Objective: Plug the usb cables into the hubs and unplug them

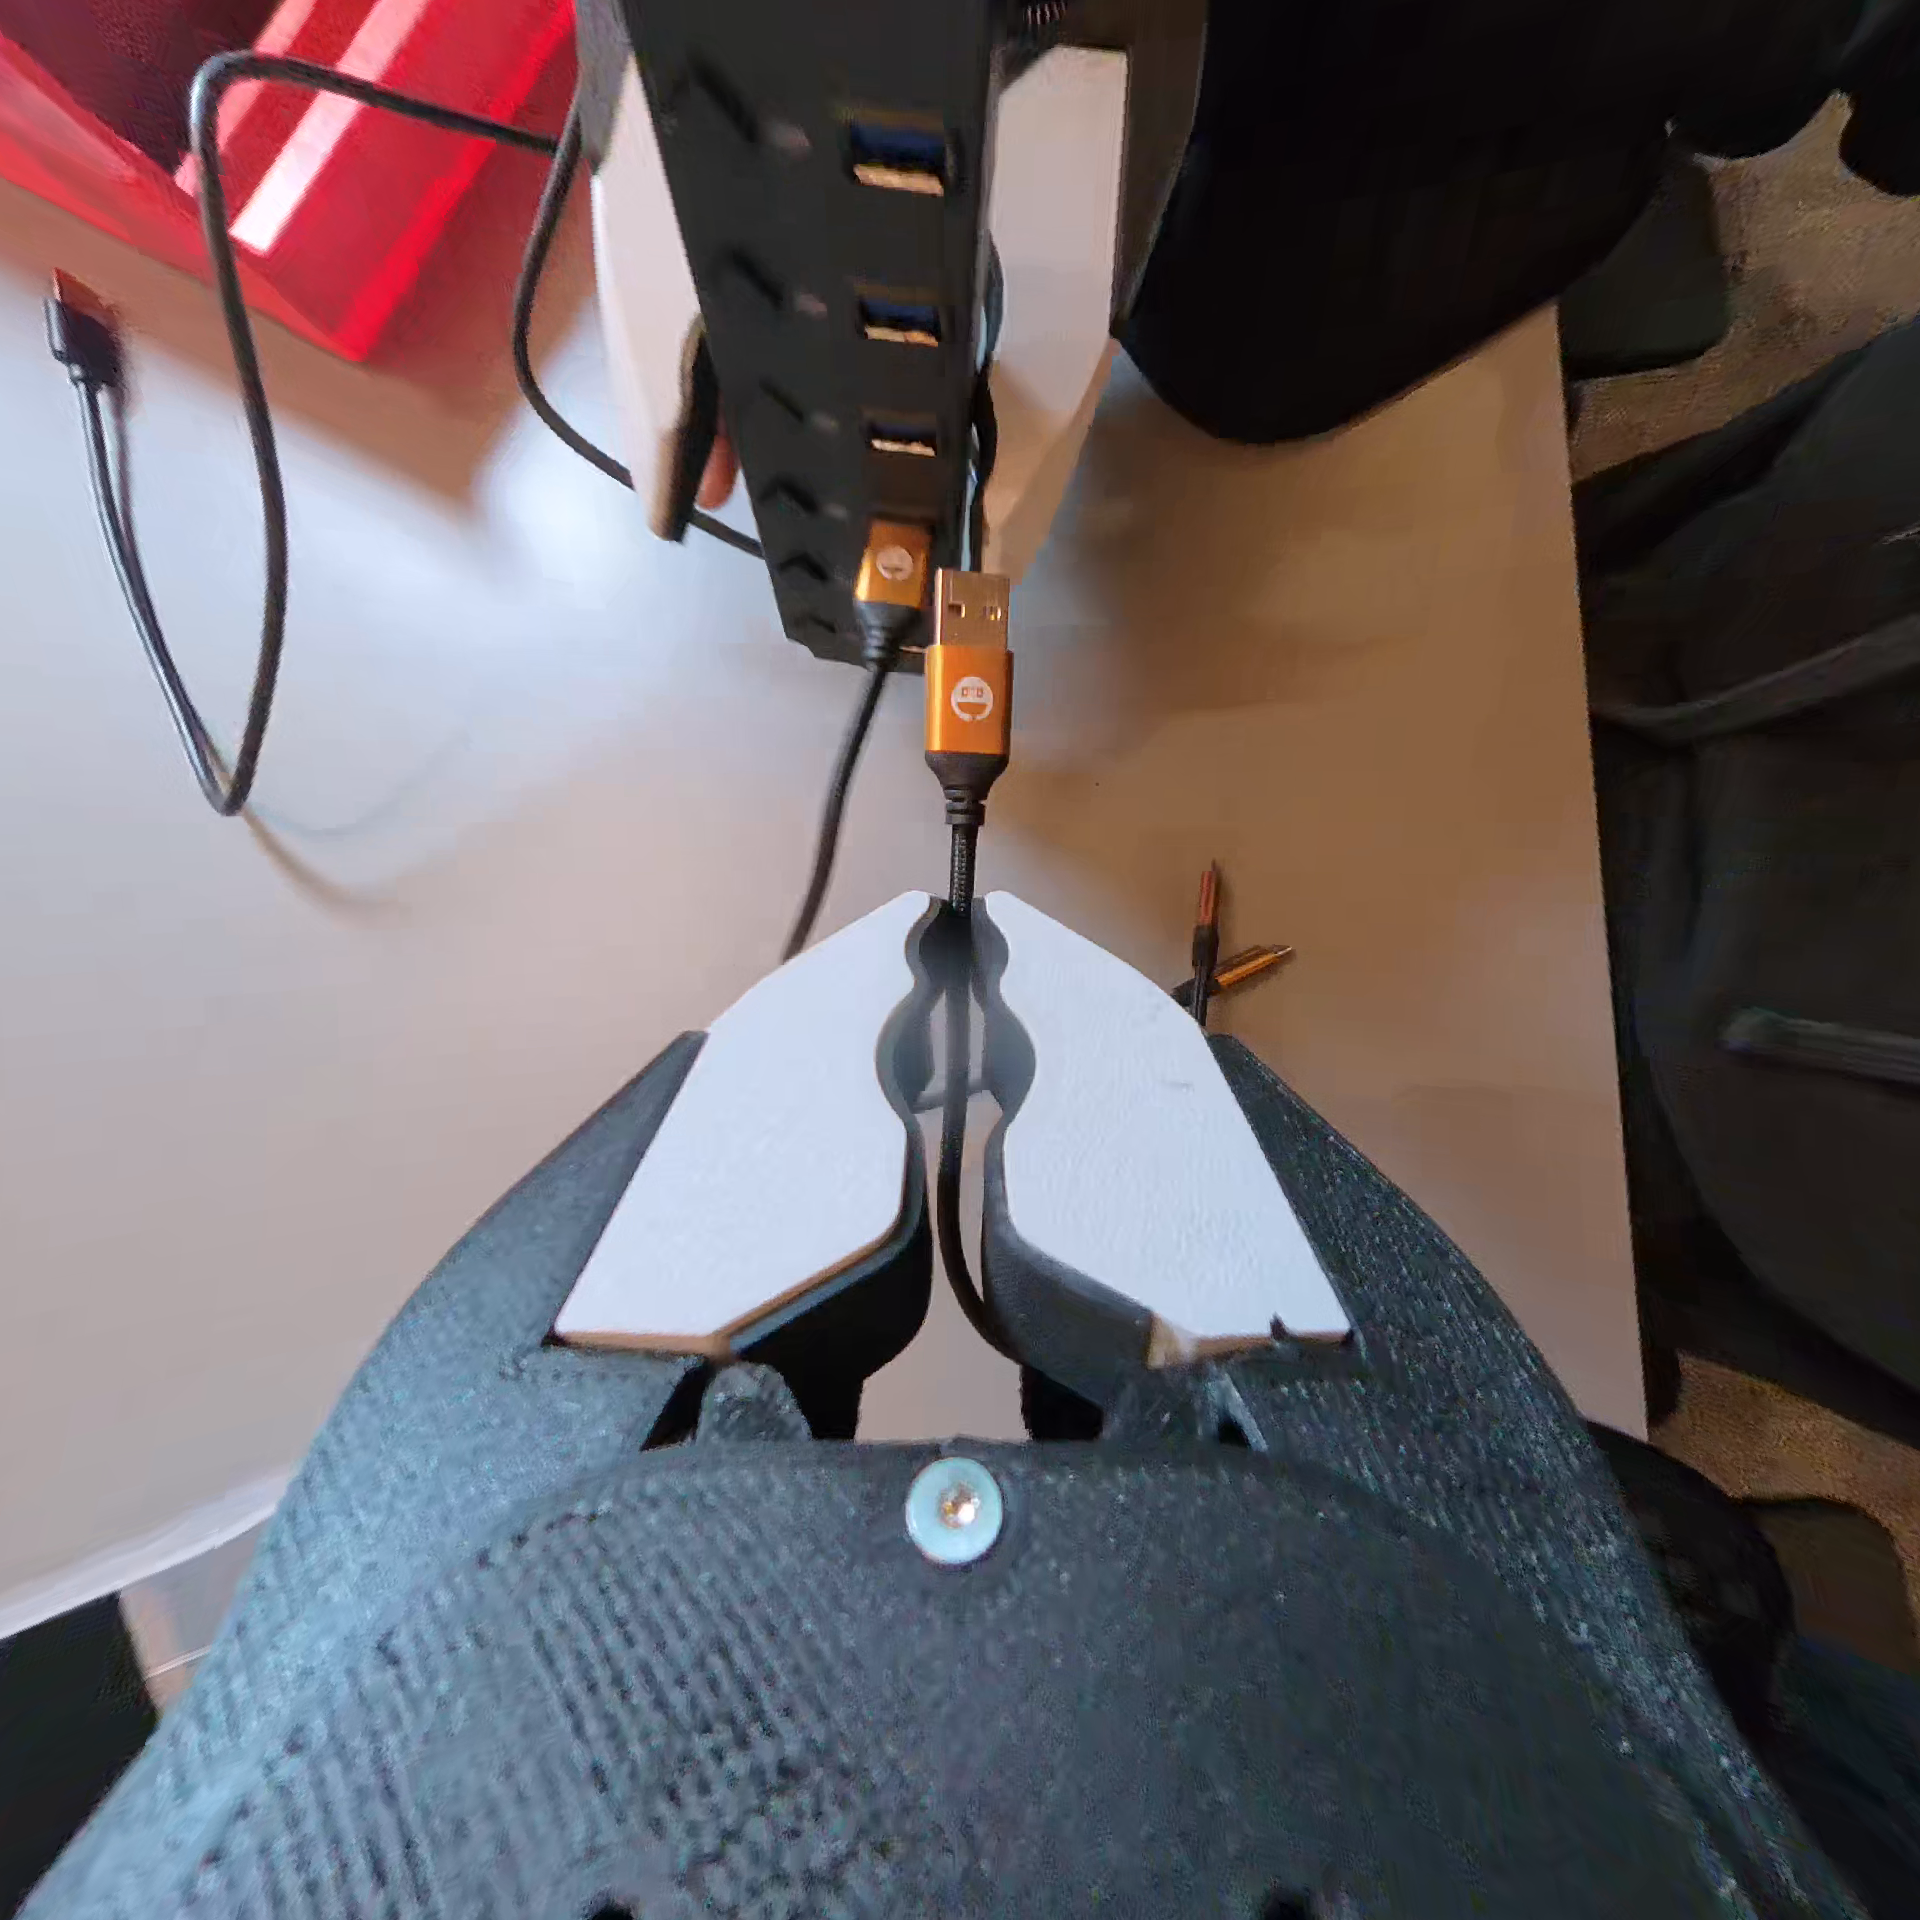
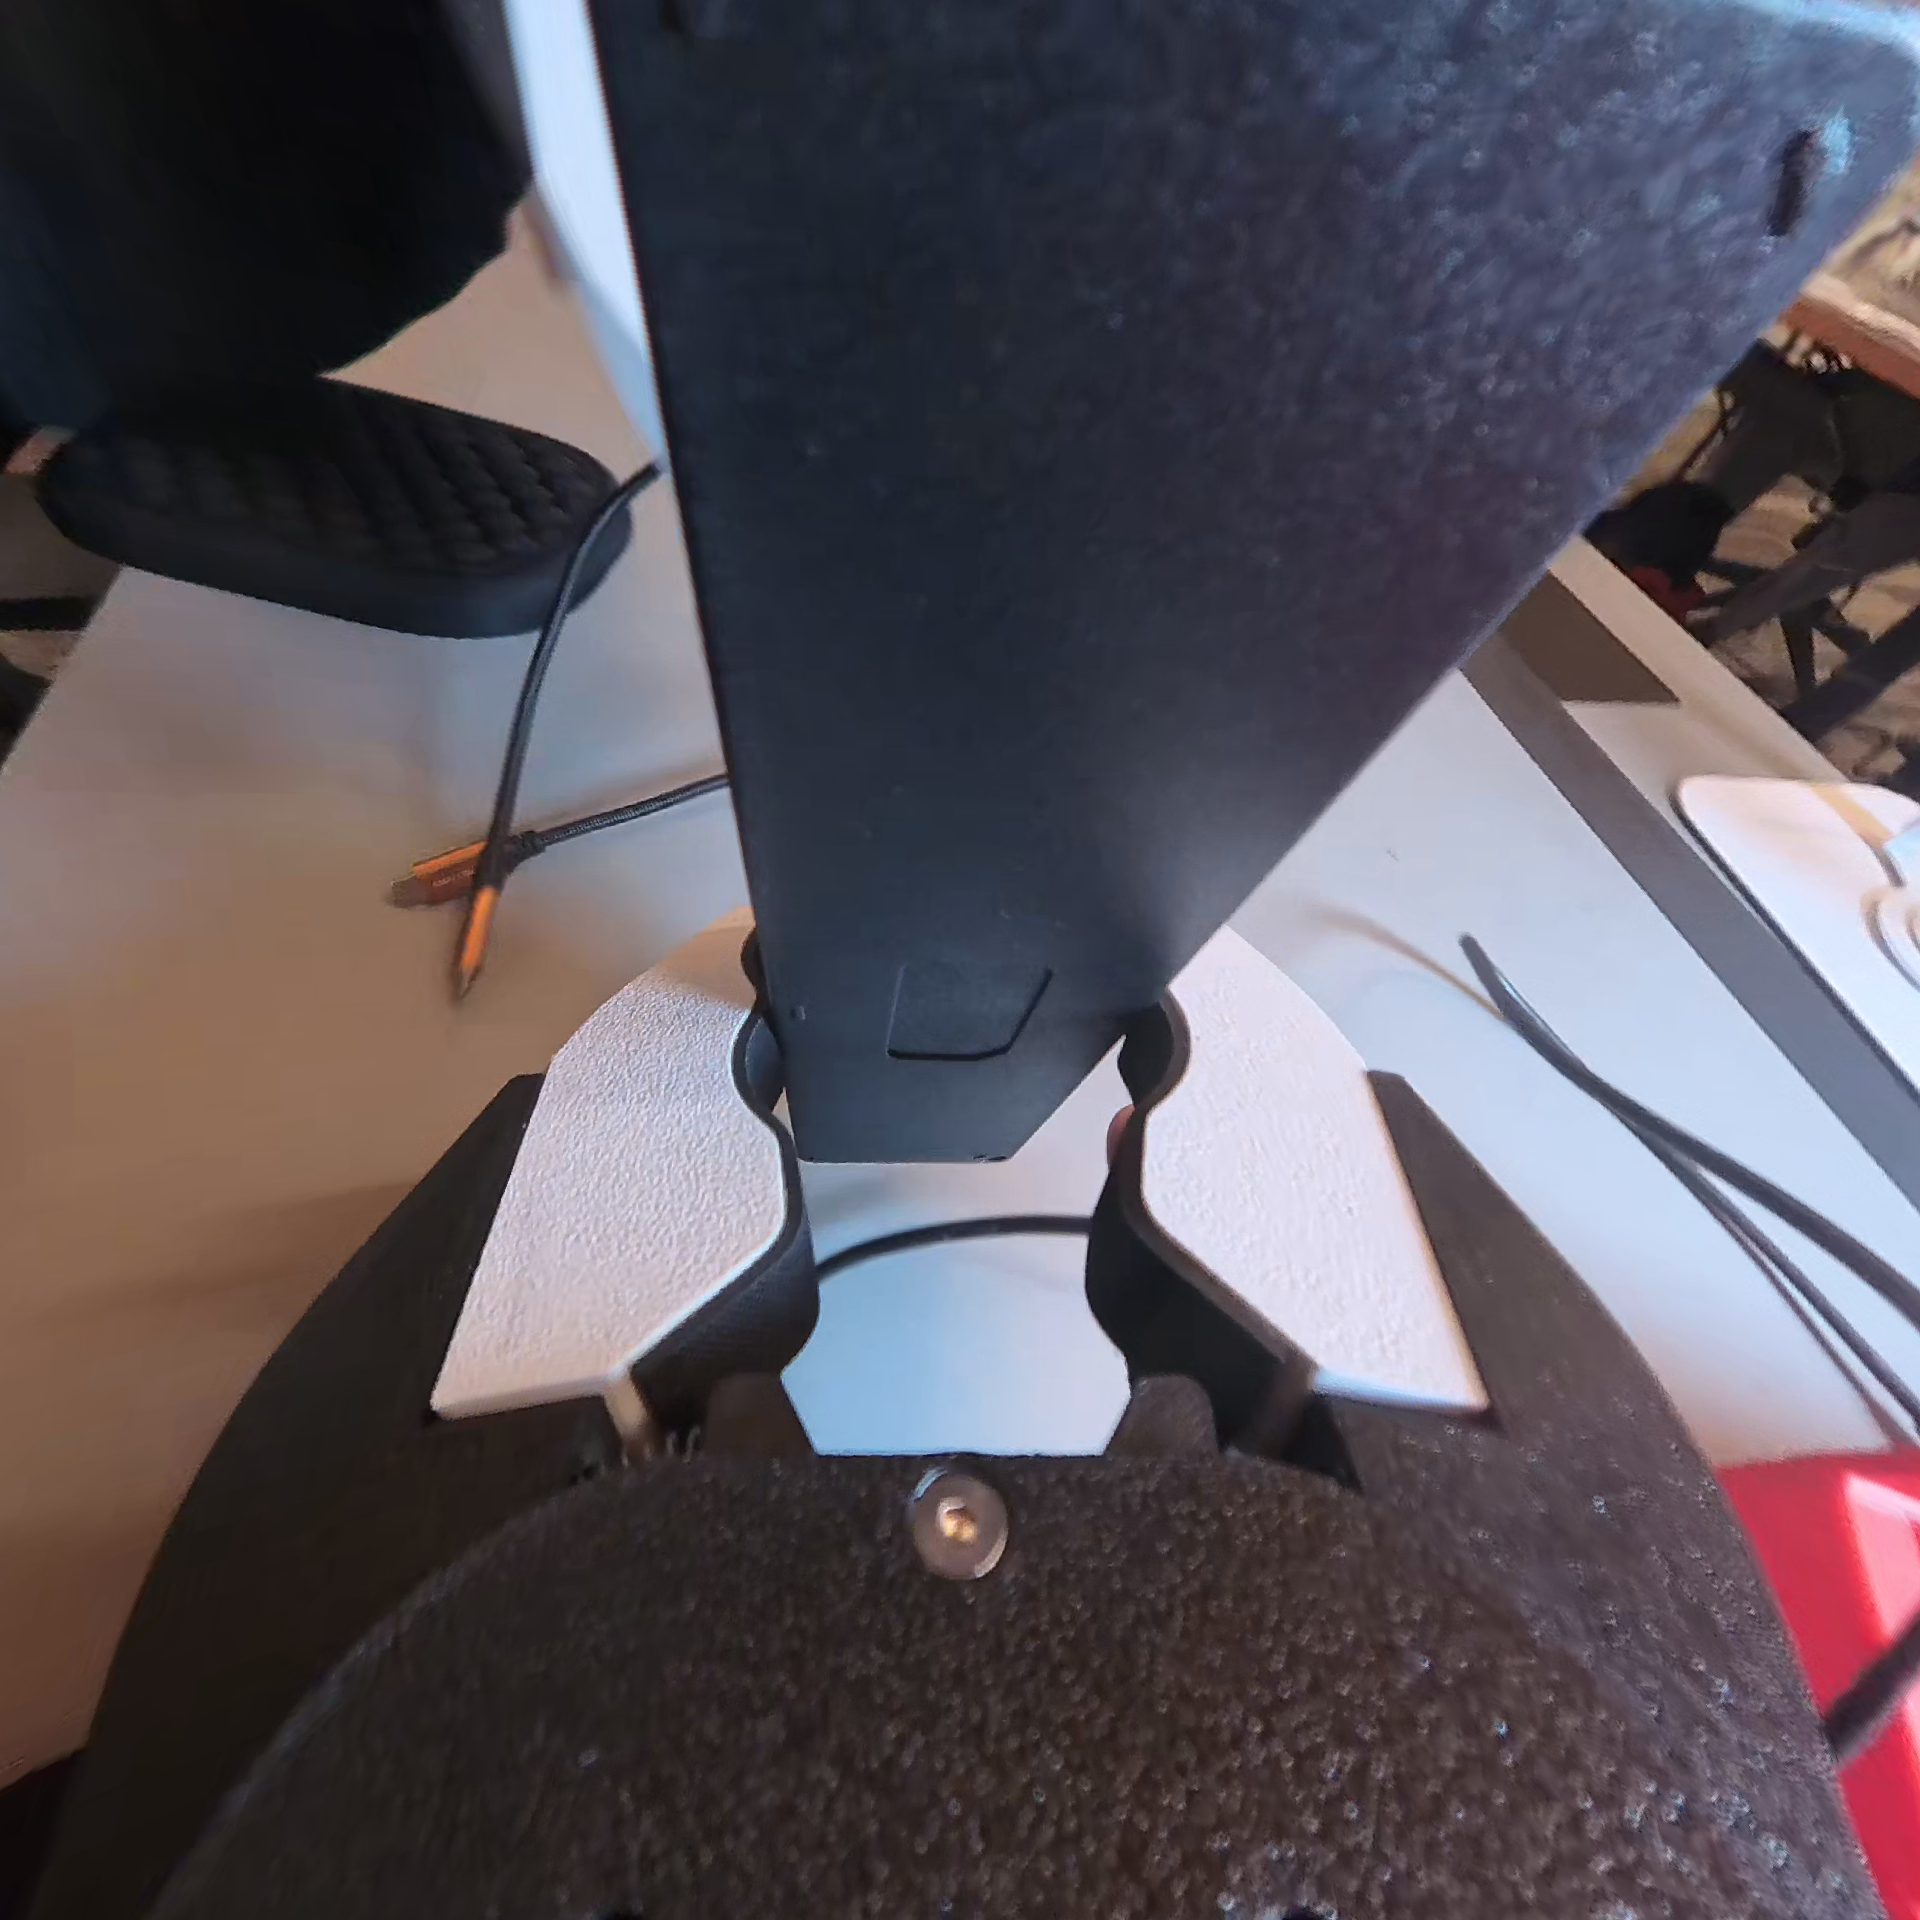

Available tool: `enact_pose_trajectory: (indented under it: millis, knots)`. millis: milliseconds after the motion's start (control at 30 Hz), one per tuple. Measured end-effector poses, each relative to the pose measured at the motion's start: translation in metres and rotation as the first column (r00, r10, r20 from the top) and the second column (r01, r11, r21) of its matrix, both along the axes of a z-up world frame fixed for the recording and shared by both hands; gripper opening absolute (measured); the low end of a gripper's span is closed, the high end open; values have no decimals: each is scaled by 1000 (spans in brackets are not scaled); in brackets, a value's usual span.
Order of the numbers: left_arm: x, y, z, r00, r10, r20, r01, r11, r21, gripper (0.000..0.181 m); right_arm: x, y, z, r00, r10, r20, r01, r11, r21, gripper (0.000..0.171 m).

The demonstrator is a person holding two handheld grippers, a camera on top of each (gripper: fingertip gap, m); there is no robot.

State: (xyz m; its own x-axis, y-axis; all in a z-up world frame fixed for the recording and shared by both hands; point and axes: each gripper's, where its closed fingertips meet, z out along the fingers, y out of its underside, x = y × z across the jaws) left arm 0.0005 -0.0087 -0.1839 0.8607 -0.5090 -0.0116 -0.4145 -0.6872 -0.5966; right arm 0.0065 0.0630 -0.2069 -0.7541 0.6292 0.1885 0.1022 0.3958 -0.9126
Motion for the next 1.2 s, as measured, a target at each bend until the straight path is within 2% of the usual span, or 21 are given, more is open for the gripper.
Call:
enact_pose_trajectory:
  millis: [200,333,467,767,933,1000,1200]
  knots:
    - [-1,15,-7,997,-71,-12,67,975,-213,4,4,-13,-4,999,31,-17,-30,998,59,64]
    - [5,19,-10,993,-115,-30,103,959,-262,4,4,-14,-8,1000,26,-17,-25,995,93,64]
    - [5,21,-11,992,-120,-43,105,959,-262,4,3,-12,-11,1000,23,-8,-22,995,96,64]
    - [10,26,2,993,-113,34,117,981,-156,4,3,-11,-7,1000,26,0,-26,998,53,64]
    - [8,29,0,994,-102,23,104,988,-118,4,4,-10,-5,1000,27,-1,-27,999,38,64]
    - [15,32,2,991,-107,81,114,989,-89,4,5,-12,-2,999,39,1,-39,999,17,64]
    - [19,31,-8,990,-107,87,115,989,-96,4,7,-11,-8,999,38,22,-39,996,78,63]
